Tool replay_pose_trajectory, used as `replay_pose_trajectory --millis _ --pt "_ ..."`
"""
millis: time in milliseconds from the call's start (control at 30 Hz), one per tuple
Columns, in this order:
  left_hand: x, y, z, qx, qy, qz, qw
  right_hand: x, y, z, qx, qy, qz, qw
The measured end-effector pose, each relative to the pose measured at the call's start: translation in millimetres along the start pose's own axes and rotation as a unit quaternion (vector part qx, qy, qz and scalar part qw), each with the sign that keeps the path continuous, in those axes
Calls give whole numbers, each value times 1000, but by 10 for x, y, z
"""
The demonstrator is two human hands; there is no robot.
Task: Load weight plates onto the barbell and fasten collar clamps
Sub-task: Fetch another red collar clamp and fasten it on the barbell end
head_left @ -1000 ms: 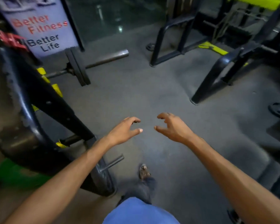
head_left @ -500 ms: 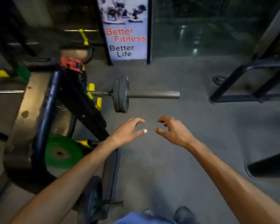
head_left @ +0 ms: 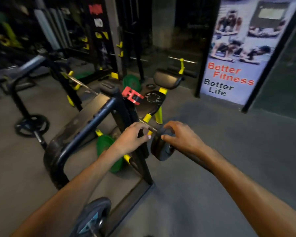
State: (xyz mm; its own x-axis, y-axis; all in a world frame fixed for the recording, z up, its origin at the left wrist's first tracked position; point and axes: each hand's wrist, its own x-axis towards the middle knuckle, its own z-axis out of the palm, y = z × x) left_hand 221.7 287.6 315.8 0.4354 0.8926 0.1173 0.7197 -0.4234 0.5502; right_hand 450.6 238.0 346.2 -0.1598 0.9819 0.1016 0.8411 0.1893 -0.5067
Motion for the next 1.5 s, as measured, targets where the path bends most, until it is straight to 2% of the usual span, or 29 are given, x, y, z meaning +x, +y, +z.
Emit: replay_pose_trajectory --millis 100,200,333,500,667,800,867,933,1033,1100,1200,1300,1500 --pt "181 -31 -273 45 70 -6 997 437 -32 -92 -8 -25 -60 998" --pt "425 -159 -524 104 175 11 979 936 -84 -127 1 -27 -92 995" --pt "748 -275 -795 226 246 -20 942 1545 -143 -102 118 -32 -63 991" --pt "1058 -349 -880 312 248 -23 917 2204 -127 35 244 -51 24 968" --pt "1196 -395 -805 378 234 -34 895 2543 -103 219 377 -122 93 913" --pt "1245 -405 -795 398 238 -50 885 2688 -139 287 443 -188 118 868" --pt "1262 -398 -805 396 250 -51 882 2717 -170 287 443 -187 122 869" --pt "1302 -337 -827 385 265 -42 883 2718 -183 284 445 -175 129 869" --pt "1426 -161 -877 336 272 -36 901 2680 -120 203 499 -160 142 840" --pt "1520 13 -892 260 293 -30 920 2620 6 74 531 -148 137 823" --pt "1644 260 -818 88 307 -19 947 2466 262 -143 540 -148 106 821" --pt "1695 457 -683 -63 279 -13 958 2251 554 -340 509 -154 70 844" --pt "1581 899 -336 -165 173 -22 971 1771 1057 -641 383 -148 -30 911"
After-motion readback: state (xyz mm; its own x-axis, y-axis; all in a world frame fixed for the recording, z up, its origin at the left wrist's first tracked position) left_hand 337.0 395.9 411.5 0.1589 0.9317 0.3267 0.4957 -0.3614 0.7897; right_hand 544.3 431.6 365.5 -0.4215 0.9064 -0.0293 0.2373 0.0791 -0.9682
